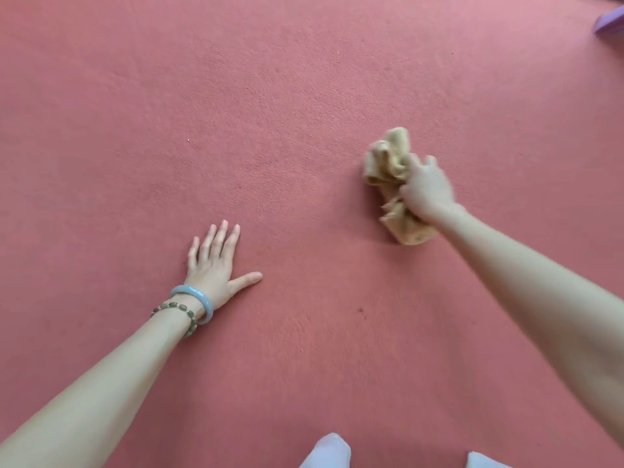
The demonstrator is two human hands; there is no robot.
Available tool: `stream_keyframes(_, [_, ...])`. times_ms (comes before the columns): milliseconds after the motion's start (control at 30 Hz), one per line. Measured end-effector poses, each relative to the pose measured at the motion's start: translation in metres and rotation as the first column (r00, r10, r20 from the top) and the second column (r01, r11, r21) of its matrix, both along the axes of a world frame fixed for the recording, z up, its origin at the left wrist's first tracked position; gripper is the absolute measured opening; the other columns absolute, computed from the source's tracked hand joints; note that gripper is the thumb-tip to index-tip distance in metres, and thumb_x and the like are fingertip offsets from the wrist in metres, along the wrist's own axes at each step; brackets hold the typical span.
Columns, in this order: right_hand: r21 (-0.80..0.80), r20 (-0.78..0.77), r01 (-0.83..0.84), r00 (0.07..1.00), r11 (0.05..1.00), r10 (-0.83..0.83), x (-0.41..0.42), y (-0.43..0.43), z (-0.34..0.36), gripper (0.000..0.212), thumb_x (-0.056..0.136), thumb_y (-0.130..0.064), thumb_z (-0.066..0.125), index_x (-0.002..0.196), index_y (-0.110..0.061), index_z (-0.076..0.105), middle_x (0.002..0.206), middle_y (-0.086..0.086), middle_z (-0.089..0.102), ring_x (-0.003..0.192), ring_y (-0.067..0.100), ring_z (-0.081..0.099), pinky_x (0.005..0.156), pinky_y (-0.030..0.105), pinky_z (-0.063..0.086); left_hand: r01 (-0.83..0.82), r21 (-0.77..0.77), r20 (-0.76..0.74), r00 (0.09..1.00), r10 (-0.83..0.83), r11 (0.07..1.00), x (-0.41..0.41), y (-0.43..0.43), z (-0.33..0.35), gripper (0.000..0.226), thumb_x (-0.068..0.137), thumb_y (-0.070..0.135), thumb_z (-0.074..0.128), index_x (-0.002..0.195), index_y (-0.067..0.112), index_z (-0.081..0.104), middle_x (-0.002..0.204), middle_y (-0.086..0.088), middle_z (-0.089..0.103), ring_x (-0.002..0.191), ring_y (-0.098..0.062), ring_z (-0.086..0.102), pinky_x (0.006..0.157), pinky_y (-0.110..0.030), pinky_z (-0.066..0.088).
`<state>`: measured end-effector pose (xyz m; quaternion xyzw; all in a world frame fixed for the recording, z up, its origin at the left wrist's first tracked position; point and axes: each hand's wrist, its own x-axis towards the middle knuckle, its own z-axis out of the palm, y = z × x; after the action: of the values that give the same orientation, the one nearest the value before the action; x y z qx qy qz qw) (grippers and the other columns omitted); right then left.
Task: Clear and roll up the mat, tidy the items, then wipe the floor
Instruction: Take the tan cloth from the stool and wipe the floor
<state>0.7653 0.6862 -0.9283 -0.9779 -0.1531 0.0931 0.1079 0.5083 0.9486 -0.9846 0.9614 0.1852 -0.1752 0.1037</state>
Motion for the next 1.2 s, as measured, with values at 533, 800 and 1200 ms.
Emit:
stream_keyframes(533, [0.215,-0.323,-0.643,0.664,0.735,0.675,-0.266,0.048,0.027,0.039,0.085,-0.001,0.048,0.123,-0.007,0.041,0.12,0.021,0.042,0.103,0.039,0.046,0.07,0.048,0.039,-0.006,-0.076,0.101,0.995,0.014,0.997,-0.016,0.019,0.034,0.079,0.09,0.046,0.049,0.149,0.015,0.007,0.157,-0.001,0.008,0.144,-0.018,0.003,0.115,-0.038,0.009])
stream_keyframes(800, [0.341,-0.147,-0.6,0.726,0.724,0.671,-0.155,0.028,0.091,0.035,0.09,-0.02,0.051,0.123,-0.012,0.046,0.097,0.01,0.041,0.087,0.033,0.053,0.072,0.042,0.046,-0.026,-0.026,0.187,0.982,0.031,0.999,-0.01,0.011,0.086,0.087,0.084,0.045,0.058,0.149,0.013,0.009,0.157,-0.005,0.008,0.144,-0.019,0.004,0.115,-0.041,0.011])
stream_keyframes(1200, [0.448,-0.063,-0.342,0.91,0.826,0.41,-0.048,-0.063,0.138,0.045,0.083,-0.012,0.049,0.127,-0.021,0.048,0.1,0.01,0.046,0.093,0.03,0.051,0.082,0.039,0.044,0.328,0.232,0.249,0.89,-0.382,0.916,0.009,-0.047,0.226,0.105,0.075,0.049,0.068,0.146,0.03,-0.006,0.156,-0.001,0.0,0.138,-0.028,0.026,0.11,-0.034,0.018])
